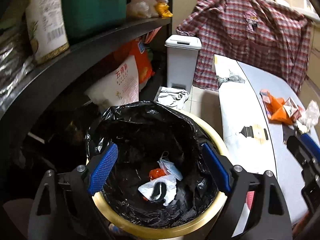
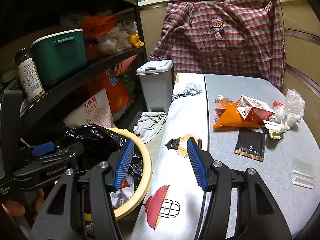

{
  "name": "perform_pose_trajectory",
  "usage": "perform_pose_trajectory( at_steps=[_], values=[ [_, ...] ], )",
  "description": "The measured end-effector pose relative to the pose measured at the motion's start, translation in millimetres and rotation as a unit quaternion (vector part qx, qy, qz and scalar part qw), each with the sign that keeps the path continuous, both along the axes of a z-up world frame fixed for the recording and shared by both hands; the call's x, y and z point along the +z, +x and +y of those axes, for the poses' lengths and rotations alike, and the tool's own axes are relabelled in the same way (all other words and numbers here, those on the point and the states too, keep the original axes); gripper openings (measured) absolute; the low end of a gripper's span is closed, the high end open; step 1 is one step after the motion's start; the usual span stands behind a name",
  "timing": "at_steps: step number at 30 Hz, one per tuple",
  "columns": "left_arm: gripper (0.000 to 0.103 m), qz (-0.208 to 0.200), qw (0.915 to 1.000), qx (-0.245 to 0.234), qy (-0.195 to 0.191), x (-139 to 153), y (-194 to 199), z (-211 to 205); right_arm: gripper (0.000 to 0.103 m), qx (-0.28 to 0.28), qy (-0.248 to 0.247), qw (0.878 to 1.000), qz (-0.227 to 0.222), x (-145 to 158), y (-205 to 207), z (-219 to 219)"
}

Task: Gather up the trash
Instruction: 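Move both open grippers from the bin back over the table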

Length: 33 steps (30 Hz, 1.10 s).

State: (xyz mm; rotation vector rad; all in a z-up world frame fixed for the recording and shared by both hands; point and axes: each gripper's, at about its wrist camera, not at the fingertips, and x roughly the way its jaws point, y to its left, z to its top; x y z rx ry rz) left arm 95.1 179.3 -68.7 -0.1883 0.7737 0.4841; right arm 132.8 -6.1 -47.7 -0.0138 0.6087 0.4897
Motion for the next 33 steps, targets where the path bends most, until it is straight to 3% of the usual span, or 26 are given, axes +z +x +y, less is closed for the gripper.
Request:
perform_pose_trajectory(
  at_steps=[9, 18, 33],
  values=[
    [0.084, -0.006, 0.9993, -0.018, -0.034, 1, 2, -5, 0.06, -0.02, 0.001, 1.0, -0.006, 6, -6, -22],
    [0.084, -0.029, 0.9926, -0.092, -0.073, 20, 16, -39, 0.068, -0.077, 0.007, 0.997, 0.003, 11, -8, -76],
    [0.084, -0.043, 0.9811, -0.176, -0.068, 43, 65, -98, 0.074, -0.163, -0.009, 0.987, -0.01, 13, -1, -149]
  ],
)
